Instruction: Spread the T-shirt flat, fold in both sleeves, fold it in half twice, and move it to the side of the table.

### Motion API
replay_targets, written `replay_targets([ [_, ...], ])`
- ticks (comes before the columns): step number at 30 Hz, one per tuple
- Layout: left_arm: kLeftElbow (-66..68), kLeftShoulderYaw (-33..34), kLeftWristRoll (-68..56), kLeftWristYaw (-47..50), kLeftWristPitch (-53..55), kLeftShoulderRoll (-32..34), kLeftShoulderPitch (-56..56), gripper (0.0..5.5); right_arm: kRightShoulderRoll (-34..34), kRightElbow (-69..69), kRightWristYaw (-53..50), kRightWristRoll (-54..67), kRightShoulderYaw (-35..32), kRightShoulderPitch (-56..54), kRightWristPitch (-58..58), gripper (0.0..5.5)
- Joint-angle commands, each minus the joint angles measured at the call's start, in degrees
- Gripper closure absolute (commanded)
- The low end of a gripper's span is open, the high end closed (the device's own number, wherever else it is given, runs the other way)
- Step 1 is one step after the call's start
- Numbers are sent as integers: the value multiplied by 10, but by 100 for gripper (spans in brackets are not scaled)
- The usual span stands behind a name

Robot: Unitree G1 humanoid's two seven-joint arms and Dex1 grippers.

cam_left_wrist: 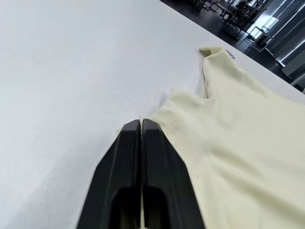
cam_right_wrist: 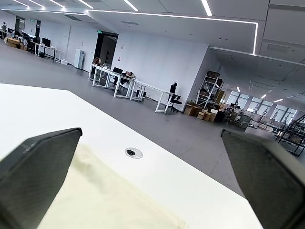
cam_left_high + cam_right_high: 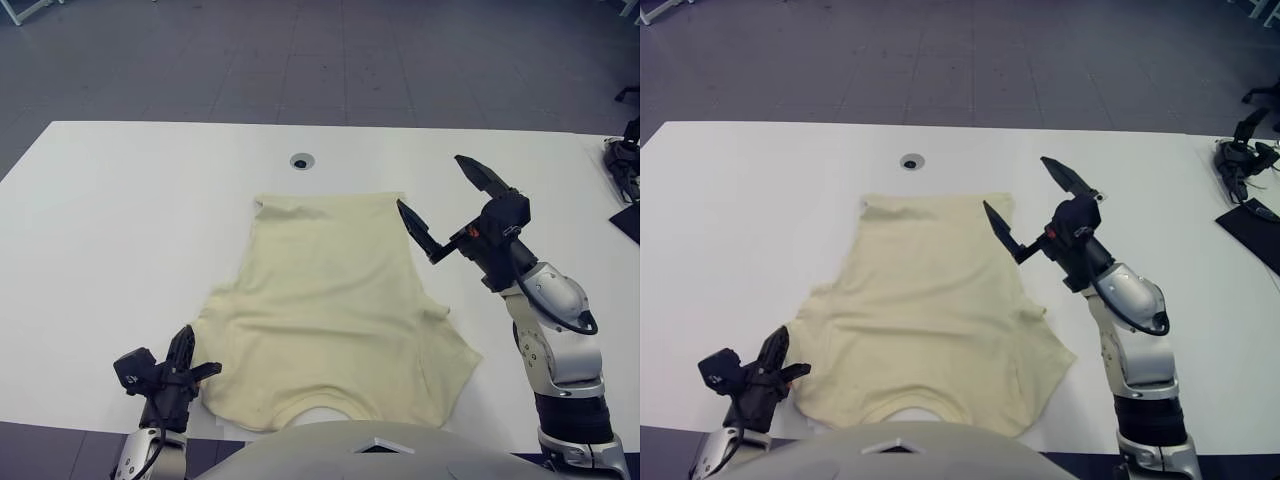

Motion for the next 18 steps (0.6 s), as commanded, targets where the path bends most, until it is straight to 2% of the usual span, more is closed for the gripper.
replay_targets([
  [1, -7, -12, 40, -16, -36, 1, 10, 546, 2, -5, 3, -4, 0, 1, -1, 10],
  [10, -2, -76, 192, -69, -170, 32, 24, 546, 6, 0, 3, -9, 2, -3, -3, 10],
  [18, 43, -152, 356, -109, -223, 114, -4, 546, 9, 6, 3, -12, 3, -4, -7, 10],
])
